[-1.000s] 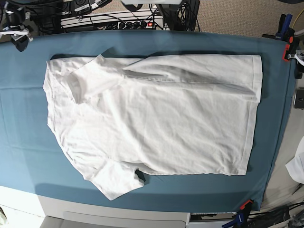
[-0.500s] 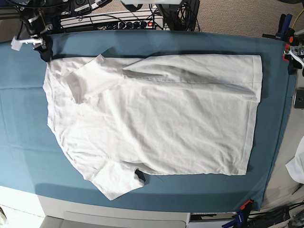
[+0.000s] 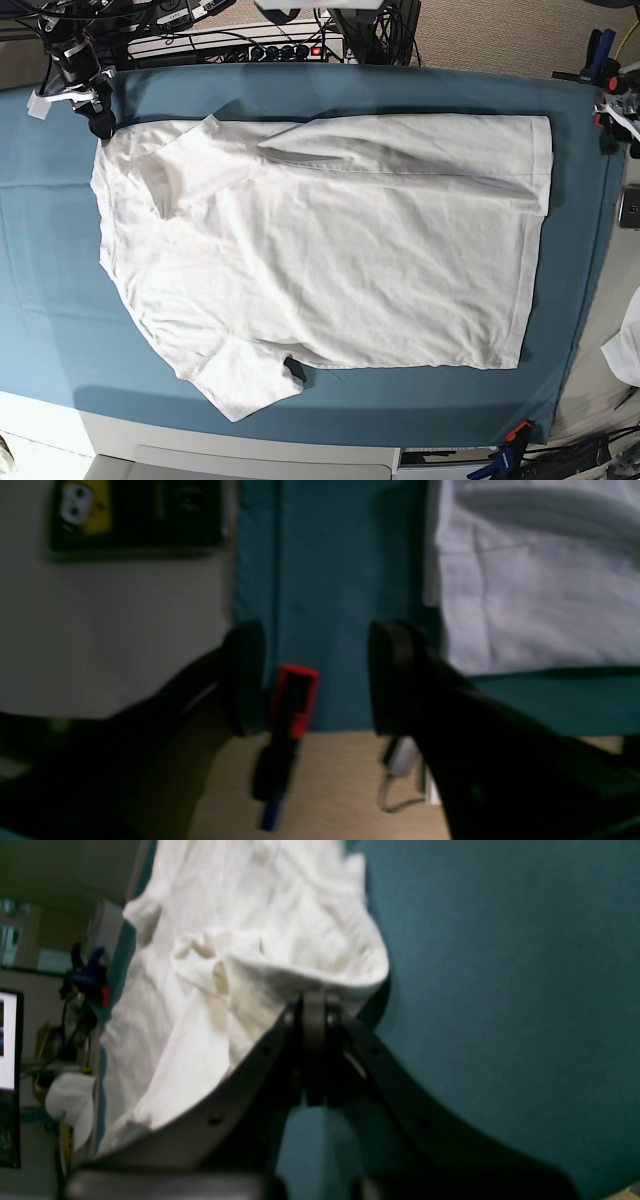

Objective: Fold the T-shirt properly
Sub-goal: 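Regrasp the shirt's shoulder and hem corner with both grippers and smooth it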

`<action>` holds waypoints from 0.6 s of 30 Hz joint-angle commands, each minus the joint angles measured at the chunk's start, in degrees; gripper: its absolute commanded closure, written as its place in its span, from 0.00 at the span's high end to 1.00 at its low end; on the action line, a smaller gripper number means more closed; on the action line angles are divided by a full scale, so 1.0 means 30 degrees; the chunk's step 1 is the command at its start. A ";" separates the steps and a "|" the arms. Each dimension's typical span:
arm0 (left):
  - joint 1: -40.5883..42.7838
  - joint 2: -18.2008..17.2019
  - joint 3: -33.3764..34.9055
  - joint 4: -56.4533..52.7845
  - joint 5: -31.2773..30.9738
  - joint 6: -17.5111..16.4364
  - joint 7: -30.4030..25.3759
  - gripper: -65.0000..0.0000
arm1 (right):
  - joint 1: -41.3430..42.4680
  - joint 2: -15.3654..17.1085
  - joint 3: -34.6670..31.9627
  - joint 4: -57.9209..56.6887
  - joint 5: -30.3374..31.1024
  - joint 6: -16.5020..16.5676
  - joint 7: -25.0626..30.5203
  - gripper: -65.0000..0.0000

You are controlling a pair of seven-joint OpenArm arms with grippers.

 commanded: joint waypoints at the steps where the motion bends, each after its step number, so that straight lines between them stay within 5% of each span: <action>1: 0.0393 -0.0095 -0.0175 0.0226 -0.0415 -0.0022 -0.0204 0.52 | 0.0000 0.0313 0.0073 0.0255 0.0532 0.0248 0.0160 0.00; 9: 0.1617 0.1712 -0.0160 0.0109 -0.2222 -0.0729 0.0197 0.52 | 0.0015 0.0321 0.0073 0.0291 0.0539 0.0284 0.0219 0.00; 15: 0.1683 0.2324 -0.0124 0.0109 -0.2215 -0.0721 0.0219 0.52 | -0.0007 0.0335 0.0080 0.0291 -0.0328 0.1326 0.0211 0.00; 16: 0.1712 0.2324 -0.0124 0.0109 -0.2215 -0.0721 0.0226 0.52 | -0.0058 0.0372 0.0080 0.0291 -0.0408 0.1486 0.0284 0.06; 18: 0.1756 0.2317 -0.0124 0.0109 -0.2208 -0.0729 0.0219 0.52 | -0.0051 0.0554 0.0197 0.0291 -0.0911 0.1472 0.0809 0.34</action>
